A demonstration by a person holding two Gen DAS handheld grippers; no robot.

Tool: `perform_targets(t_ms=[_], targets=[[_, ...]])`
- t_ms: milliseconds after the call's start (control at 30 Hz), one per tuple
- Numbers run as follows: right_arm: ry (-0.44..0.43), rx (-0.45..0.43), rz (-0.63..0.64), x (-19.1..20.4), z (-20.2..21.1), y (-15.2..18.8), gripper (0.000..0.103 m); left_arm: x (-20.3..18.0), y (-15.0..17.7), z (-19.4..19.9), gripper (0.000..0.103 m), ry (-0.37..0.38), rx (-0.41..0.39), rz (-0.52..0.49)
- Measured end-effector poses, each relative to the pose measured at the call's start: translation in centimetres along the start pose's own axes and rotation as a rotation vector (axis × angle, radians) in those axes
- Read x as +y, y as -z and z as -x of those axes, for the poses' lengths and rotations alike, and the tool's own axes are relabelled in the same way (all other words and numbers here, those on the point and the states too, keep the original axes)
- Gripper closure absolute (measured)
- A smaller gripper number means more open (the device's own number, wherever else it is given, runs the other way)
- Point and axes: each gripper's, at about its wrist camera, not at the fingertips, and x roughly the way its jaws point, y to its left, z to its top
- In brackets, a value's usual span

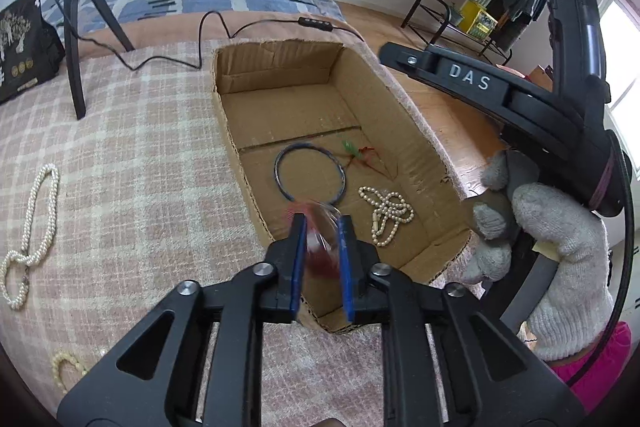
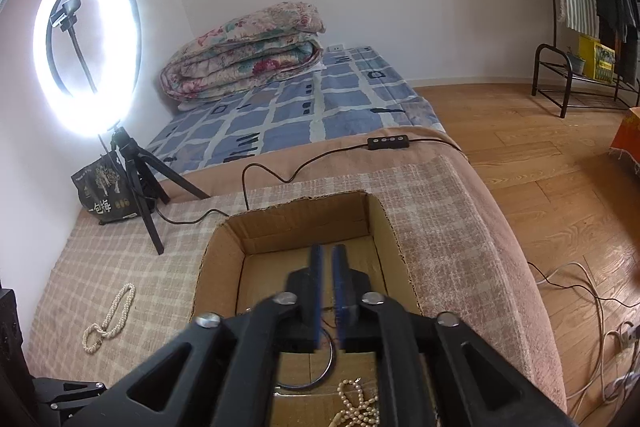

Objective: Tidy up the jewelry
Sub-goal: 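Lower brown watch into the cardboard box and open the left tool, then move left tool to yellow bead bracelet while right tool approaches pearl earring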

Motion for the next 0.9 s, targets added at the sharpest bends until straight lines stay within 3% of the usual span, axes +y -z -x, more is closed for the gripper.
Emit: perform_targets(t_ms=[33, 67, 133, 200, 267, 433, 900], targets=[[0.004, -0.007, -0.007, 0.0, 0.2, -0.1, 0.061, -0.2, 0.0, 0.2, 0.071, -0.002, -0.009, -0.009], [0.009, -0.013, -0.010, 0.0, 0.3, -0.1, 0.052, -0.3, 0.1, 0.4, 0.057, -0.005, -0.018, -0.012], [0.033, -0.021, -0.015, 0.1, 0.5, -0.3, 0.028, -0.4, 0.1, 0.6, 0.054, -0.008, -0.029, -0.014], [0.057, -0.037, -0.016, 0.2, 0.8, -0.4, 0.018, -0.5, 0.0, 0.7, 0.053, -0.014, -0.026, -0.022], [0.067, -0.039, -0.018, 0.2, 1.0, -0.5, 0.017, -0.5, 0.0, 0.9, 0.053, -0.015, -0.029, -0.020], [0.121, -0.048, -0.017, 0.4, 1.6, -0.7, 0.002, -0.2, 0.0, 1.4, 0.053, -0.017, -0.031, -0.011], [0.165, -0.082, -0.016, 1.3, 4.8, -1.3, 0.000, 1.0, 0.6, 4.7, 0.053, -0.038, -0.060, -0.025]])
